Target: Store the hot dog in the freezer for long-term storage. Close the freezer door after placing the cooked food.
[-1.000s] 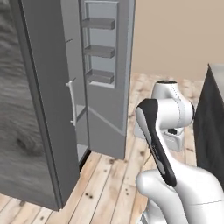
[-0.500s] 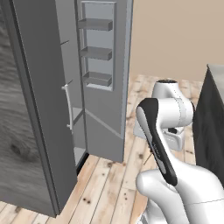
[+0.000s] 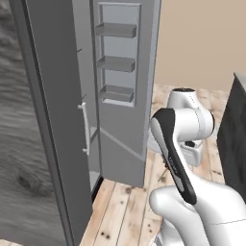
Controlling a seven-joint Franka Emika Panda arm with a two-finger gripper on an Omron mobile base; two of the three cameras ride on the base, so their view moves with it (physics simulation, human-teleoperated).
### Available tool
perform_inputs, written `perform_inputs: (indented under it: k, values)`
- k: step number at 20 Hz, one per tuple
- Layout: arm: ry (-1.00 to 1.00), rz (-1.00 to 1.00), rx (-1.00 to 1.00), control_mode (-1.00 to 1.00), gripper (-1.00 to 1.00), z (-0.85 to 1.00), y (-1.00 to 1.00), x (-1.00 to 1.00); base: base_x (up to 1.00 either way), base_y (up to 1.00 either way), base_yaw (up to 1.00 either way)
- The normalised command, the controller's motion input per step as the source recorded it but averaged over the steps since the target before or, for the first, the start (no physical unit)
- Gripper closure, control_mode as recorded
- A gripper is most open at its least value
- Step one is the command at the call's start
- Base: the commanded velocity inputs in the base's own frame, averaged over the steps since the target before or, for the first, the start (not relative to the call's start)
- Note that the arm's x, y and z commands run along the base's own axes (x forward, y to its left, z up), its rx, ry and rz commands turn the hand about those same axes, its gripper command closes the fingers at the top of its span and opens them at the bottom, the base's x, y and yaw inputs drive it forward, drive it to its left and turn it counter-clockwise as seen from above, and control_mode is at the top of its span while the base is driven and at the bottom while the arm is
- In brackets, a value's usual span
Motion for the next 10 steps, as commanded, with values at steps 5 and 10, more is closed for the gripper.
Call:
perform_inputs:
  k: [5,10]
  values:
    - [0.0,0.0,0.0,1.0,1.0,0.0,0.0,0.0,0.53,0.33,-0.13]
    - [0.0,0.0,0.0,1.0,1.0,0.0,0.0,0.0,0.55,0.01,-0.05]
